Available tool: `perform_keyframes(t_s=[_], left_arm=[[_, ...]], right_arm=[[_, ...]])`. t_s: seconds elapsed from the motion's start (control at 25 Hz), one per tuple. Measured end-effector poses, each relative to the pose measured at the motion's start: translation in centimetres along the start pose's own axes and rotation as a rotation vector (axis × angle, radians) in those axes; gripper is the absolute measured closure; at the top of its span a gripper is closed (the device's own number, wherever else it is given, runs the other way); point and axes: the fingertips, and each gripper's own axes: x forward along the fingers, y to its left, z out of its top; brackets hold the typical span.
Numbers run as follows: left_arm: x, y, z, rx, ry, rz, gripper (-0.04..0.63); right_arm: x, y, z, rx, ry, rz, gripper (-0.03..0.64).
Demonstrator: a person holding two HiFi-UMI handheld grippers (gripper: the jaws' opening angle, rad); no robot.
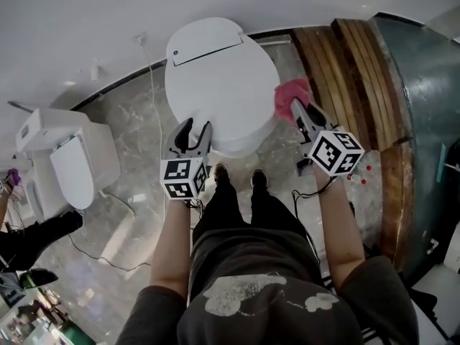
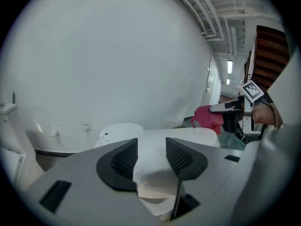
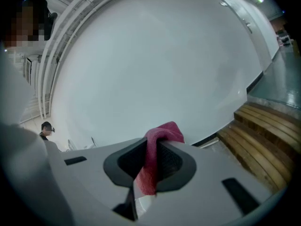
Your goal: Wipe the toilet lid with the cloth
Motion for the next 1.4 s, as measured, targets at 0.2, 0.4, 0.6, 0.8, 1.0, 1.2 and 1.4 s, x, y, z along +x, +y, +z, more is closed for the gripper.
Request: perform_keyframes(t_s=[0.2,0.4,0.6,0.8,1.0,1.2,1.4], left_arm=[[-0.2,-1.1,-3.5,-0.032,0.041,0.026,0.391],[0.2,-1.9,-7.0,-0.046,0.067,0.049,0.391],[0.6,-2.2,-10.8,-0.066,0.100,0.076,0.391],[1.3,-2.0,-14.3,-0.083,0.137,0.098,0.391],[2.1,-1.8,-17.9,-0.085,0.179,0.123,0.391],[2.9,-1.7,-20.5,-0.069,0.214,0.134,0.391],[3.7,-1.4,-22.2,-0.098,0.232,0.135,0.391]], right_arm=[[0.0,-1.0,-2.8,0.015,0.051,0.023,0.568],[-0.1,-2.5,-5.6,0.026,0.092,0.038,0.568],[0.6,-4.0,-8.9,0.046,0.145,0.043,0.568],[1.7,-5.3,-11.9,0.060,0.192,0.047,0.568],[2.7,-6.6,-14.8,0.065,0.239,0.057,0.568],[3.9,-7.7,-16.9,0.068,0.273,0.070,0.568],[5.0,-8.3,-18.0,0.078,0.283,0.074,0.568]])
